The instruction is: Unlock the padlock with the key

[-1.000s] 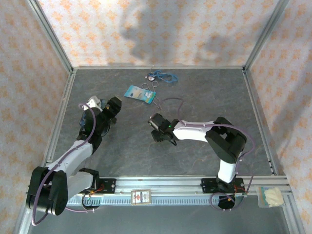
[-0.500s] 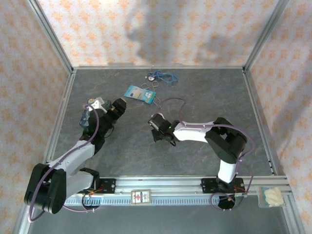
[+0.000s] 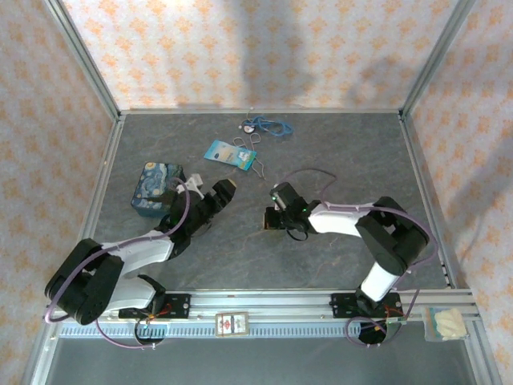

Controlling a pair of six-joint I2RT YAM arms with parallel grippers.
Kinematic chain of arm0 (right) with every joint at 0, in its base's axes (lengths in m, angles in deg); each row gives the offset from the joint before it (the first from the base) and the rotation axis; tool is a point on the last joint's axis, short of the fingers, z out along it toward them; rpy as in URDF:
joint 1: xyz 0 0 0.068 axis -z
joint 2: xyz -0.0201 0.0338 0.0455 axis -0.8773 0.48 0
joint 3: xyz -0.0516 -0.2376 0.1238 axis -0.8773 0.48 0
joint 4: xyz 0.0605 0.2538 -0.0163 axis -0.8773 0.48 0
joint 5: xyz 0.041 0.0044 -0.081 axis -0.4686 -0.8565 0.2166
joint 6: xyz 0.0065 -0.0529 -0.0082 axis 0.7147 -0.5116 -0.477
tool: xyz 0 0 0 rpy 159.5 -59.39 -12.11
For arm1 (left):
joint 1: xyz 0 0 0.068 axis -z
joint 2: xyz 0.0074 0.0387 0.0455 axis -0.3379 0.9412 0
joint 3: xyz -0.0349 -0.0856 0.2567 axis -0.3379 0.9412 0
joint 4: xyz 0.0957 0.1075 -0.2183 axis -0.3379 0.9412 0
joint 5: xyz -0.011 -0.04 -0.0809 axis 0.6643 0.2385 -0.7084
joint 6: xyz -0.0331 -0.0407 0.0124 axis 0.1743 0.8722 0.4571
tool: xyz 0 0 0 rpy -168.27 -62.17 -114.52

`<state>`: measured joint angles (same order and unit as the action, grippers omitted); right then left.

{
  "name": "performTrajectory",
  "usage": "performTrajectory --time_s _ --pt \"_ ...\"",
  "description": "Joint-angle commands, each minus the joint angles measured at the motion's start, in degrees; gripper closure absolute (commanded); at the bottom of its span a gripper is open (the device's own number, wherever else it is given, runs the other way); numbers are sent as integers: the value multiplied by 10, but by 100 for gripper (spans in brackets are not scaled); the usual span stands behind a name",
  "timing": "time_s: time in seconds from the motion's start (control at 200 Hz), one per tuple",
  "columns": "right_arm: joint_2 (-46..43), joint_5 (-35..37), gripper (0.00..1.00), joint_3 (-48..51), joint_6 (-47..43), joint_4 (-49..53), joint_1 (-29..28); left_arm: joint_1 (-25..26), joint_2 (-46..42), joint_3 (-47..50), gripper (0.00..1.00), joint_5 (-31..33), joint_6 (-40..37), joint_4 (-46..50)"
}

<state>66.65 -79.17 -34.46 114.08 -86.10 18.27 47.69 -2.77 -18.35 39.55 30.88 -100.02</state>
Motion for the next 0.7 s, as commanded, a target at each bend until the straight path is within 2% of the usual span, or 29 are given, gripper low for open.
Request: performTrajectory --time_s 0.0,0.125,0.415,0.696 --pt "-47 0 100 9 12 -41 4 14 32 4 19 -2 36 -76" --pt "-73 11 100 16 11 -58 7 30 81 -1 26 -29 64 -119" --pt "-95 29 100 33 10 -98 9 65 149 -23 28 -56 98 -181" --pt "-89 46 100 37 53 -127 11 79 192 -36 55 -87 115 -248"
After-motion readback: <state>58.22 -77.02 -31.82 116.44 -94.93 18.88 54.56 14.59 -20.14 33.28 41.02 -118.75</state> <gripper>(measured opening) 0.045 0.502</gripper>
